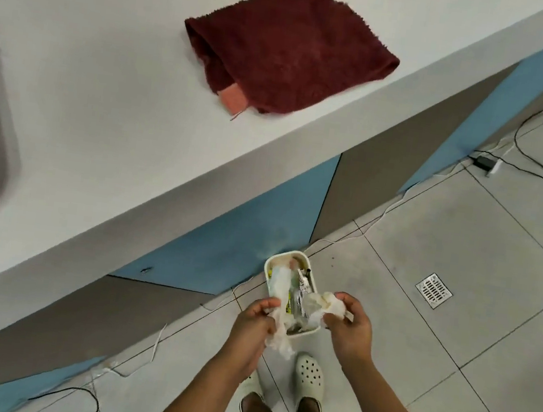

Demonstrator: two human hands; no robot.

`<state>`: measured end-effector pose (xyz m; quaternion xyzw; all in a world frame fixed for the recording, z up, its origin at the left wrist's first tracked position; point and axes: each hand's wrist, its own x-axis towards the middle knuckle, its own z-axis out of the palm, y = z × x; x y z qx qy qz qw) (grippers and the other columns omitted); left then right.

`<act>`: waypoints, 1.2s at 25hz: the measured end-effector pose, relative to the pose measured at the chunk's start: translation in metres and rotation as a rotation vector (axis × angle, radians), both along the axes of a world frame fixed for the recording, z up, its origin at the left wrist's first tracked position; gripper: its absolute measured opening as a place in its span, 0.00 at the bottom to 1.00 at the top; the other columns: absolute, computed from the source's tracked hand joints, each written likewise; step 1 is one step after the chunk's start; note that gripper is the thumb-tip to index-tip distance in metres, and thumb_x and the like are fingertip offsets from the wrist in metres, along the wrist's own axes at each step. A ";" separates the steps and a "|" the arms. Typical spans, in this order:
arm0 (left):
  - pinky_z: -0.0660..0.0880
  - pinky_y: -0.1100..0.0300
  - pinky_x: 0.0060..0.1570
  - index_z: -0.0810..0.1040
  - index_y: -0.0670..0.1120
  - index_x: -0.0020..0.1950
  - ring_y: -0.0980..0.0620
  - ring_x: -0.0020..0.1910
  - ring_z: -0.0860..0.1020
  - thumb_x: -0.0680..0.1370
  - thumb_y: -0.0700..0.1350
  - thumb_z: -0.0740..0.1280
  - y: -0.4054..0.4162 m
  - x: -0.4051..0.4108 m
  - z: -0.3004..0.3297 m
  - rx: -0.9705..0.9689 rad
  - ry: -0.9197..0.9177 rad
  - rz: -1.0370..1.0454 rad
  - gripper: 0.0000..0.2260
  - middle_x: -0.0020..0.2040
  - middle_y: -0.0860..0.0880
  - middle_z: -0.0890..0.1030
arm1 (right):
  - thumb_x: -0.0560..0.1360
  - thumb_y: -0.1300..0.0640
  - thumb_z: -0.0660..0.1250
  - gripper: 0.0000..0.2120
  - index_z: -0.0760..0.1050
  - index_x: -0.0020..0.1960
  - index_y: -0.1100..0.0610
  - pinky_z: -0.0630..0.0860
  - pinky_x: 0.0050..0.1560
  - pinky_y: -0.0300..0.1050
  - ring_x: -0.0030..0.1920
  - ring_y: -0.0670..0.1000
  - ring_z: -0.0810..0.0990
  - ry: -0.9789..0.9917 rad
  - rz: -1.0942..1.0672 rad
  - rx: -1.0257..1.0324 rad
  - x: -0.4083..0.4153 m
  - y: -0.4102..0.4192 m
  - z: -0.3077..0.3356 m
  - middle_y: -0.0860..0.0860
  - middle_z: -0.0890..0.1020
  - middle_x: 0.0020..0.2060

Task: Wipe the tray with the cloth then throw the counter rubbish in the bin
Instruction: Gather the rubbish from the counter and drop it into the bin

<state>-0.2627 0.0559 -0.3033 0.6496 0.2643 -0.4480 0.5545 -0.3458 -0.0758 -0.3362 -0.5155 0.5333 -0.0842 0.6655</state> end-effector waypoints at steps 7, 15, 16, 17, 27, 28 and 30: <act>0.76 0.54 0.45 0.76 0.44 0.49 0.41 0.51 0.77 0.73 0.24 0.52 -0.027 0.009 -0.111 -0.021 0.097 0.152 0.20 0.62 0.37 0.75 | 0.66 0.75 0.65 0.17 0.75 0.48 0.57 0.74 0.37 0.38 0.38 0.53 0.74 0.150 0.066 -0.023 0.003 -0.008 -0.117 0.53 0.77 0.40; 0.75 0.57 0.42 0.77 0.46 0.49 0.46 0.47 0.77 0.73 0.25 0.54 -0.042 0.024 -0.201 0.040 0.071 0.035 0.20 0.58 0.40 0.77 | 0.66 0.72 0.65 0.18 0.72 0.49 0.53 0.74 0.37 0.41 0.38 0.53 0.74 0.214 0.144 -0.027 0.002 -0.004 -0.205 0.50 0.76 0.39; 0.76 0.59 0.41 0.77 0.46 0.50 0.47 0.47 0.78 0.73 0.25 0.55 -0.045 0.027 -0.210 0.052 0.059 0.015 0.19 0.58 0.41 0.77 | 0.66 0.72 0.65 0.18 0.72 0.49 0.53 0.72 0.34 0.36 0.38 0.53 0.74 0.212 0.156 -0.038 0.004 -0.004 -0.212 0.51 0.76 0.40; 0.76 0.60 0.40 0.76 0.46 0.52 0.46 0.48 0.78 0.73 0.26 0.56 -0.048 0.029 -0.219 0.068 0.045 -0.006 0.19 0.59 0.41 0.77 | 0.66 0.71 0.65 0.18 0.72 0.50 0.52 0.71 0.32 0.32 0.38 0.53 0.73 0.211 0.165 -0.048 0.007 -0.003 -0.219 0.52 0.76 0.41; 0.75 0.59 0.45 0.75 0.53 0.62 0.47 0.50 0.77 0.74 0.30 0.60 -0.082 0.048 -0.306 0.188 -0.090 -0.306 0.23 0.60 0.46 0.75 | 0.71 0.68 0.66 0.25 0.69 0.67 0.57 0.70 0.54 0.35 0.57 0.52 0.73 0.255 0.548 -0.185 0.040 -0.023 -0.284 0.55 0.72 0.65; 0.75 0.59 0.45 0.73 0.53 0.65 0.48 0.51 0.76 0.75 0.31 0.59 -0.081 0.050 -0.312 0.188 -0.071 -0.385 0.24 0.62 0.47 0.74 | 0.73 0.65 0.65 0.28 0.64 0.71 0.56 0.67 0.62 0.37 0.64 0.53 0.70 0.278 0.688 -0.150 0.039 -0.022 -0.291 0.54 0.67 0.70; 0.75 0.58 0.47 0.72 0.51 0.67 0.47 0.53 0.76 0.76 0.32 0.56 -0.074 0.050 -0.315 0.259 -0.119 -0.525 0.24 0.64 0.46 0.74 | 0.76 0.63 0.61 0.28 0.59 0.74 0.53 0.66 0.65 0.43 0.69 0.55 0.67 0.329 0.717 -0.038 0.033 -0.018 -0.298 0.53 0.64 0.72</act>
